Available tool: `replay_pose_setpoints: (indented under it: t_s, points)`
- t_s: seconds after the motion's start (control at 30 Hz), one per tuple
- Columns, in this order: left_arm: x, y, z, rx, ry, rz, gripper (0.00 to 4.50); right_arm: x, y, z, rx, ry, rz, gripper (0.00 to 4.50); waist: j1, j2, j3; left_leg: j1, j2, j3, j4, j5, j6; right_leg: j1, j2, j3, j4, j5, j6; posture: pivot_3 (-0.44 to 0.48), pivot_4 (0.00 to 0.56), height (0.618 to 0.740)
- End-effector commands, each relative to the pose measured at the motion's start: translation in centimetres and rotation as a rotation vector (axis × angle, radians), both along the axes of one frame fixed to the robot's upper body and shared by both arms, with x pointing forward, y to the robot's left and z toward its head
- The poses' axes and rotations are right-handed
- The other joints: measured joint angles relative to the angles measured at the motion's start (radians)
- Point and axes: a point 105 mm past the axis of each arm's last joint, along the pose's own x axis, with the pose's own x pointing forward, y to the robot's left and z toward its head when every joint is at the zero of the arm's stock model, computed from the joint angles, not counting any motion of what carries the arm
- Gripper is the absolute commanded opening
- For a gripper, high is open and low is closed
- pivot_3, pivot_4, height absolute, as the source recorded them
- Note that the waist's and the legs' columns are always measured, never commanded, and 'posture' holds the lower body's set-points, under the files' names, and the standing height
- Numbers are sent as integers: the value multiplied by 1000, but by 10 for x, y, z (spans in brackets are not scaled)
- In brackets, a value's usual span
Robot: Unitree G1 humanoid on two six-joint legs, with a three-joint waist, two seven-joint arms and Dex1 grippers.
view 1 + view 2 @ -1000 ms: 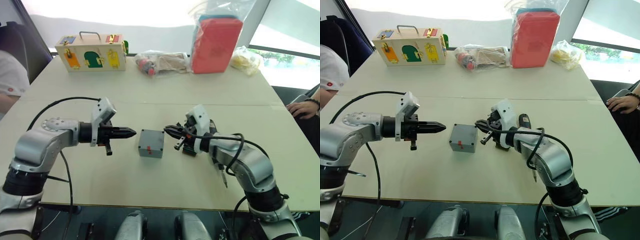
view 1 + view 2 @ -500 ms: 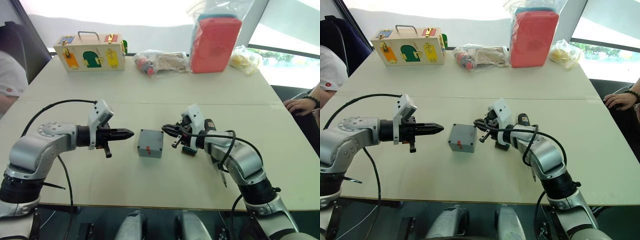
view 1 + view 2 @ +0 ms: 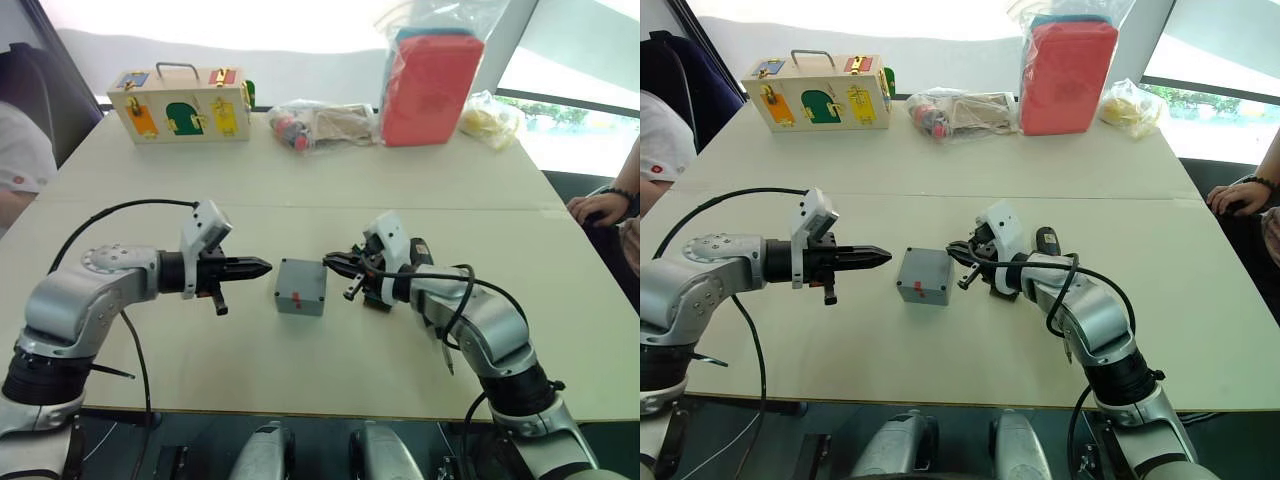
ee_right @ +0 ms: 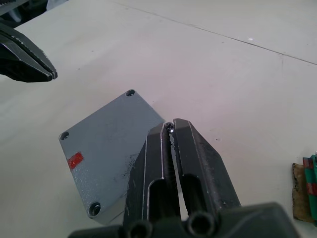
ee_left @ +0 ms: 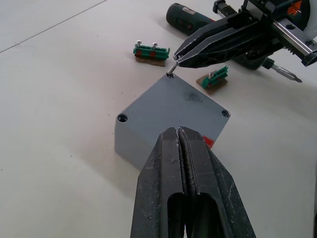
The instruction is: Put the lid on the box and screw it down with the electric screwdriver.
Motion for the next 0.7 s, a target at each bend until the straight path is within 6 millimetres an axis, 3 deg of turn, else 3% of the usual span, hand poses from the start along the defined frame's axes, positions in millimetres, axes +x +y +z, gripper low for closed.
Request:
replay_pose_setpoints:
  t_s: [0.03, 0.7]
  points:
    - [0, -3, 10, -5, -48, -15, 0, -2, -1, 14, 25, -50, 1, 109, 0, 0, 0, 0, 0, 0, 0, 0, 0, 0, 0, 0, 0, 0, 0, 0, 150, 738]
    - [1, -4, 11, -6, -58, -7, 0, 4, -1, -1, -3, -27, -7, 109, 0, 0, 0, 0, 0, 0, 0, 0, 0, 0, 0, 0, 0, 0, 0, 0, 150, 738]
